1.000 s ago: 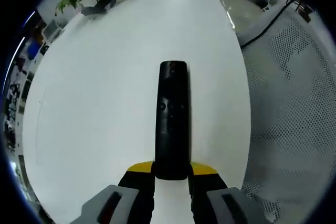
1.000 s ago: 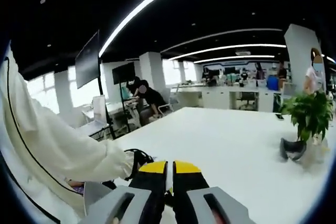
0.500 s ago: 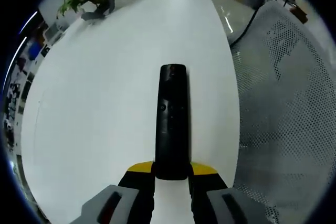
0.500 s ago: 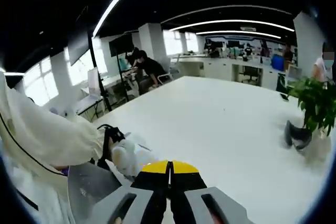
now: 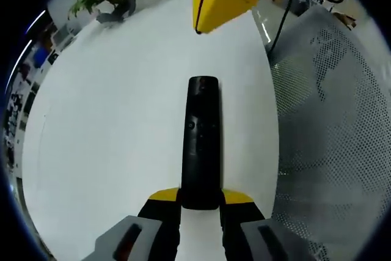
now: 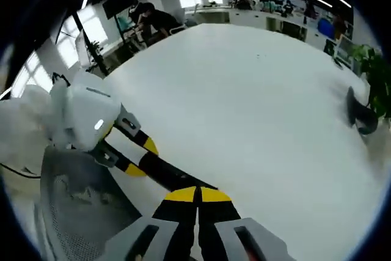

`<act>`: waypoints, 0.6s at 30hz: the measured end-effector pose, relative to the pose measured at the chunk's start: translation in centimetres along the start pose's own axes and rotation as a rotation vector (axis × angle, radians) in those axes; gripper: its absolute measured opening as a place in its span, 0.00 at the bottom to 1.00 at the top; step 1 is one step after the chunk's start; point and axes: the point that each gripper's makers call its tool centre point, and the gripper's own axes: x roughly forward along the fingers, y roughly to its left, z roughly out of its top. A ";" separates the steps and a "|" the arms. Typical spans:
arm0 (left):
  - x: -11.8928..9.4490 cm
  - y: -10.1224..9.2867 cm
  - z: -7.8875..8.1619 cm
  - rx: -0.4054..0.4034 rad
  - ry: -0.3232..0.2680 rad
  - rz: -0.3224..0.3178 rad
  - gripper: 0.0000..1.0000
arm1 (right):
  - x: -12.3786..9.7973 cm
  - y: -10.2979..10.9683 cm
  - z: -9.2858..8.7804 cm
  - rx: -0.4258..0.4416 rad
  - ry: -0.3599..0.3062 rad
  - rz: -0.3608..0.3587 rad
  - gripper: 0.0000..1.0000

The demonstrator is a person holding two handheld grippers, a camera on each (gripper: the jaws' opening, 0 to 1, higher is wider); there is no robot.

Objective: Press the specified remote control buttons in sequence, fully releasing each button before pressing the next.

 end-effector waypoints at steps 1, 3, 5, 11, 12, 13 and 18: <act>0.0 0.0 0.0 -0.005 -0.009 -0.001 0.24 | 0.7 -0.4 -0.6 0.005 0.030 0.001 0.00; 0.0 0.1 0.0 -0.012 -0.014 -0.001 0.24 | 1.4 -0.8 -1.1 0.000 0.066 -0.009 0.00; 0.0 0.1 0.1 -0.008 -0.008 -0.002 0.24 | 2.0 -1.2 -1.3 0.012 0.089 -0.006 0.00; 0.1 0.2 0.1 -0.002 0.023 -0.008 0.24 | 3.1 -0.7 -1.7 0.023 0.127 0.030 0.00; 0.1 0.2 0.1 -0.003 0.029 -0.009 0.24 | 3.4 -0.8 -2.0 0.015 0.147 0.022 0.00; 0.1 0.2 0.1 -0.003 0.035 -0.010 0.24 | 3.5 -0.8 -2.1 0.014 0.151 0.017 0.00; 0.2 0.3 0.2 -0.002 0.074 -0.015 0.24 | 3.9 -1.0 -2.4 0.006 0.157 0.022 0.00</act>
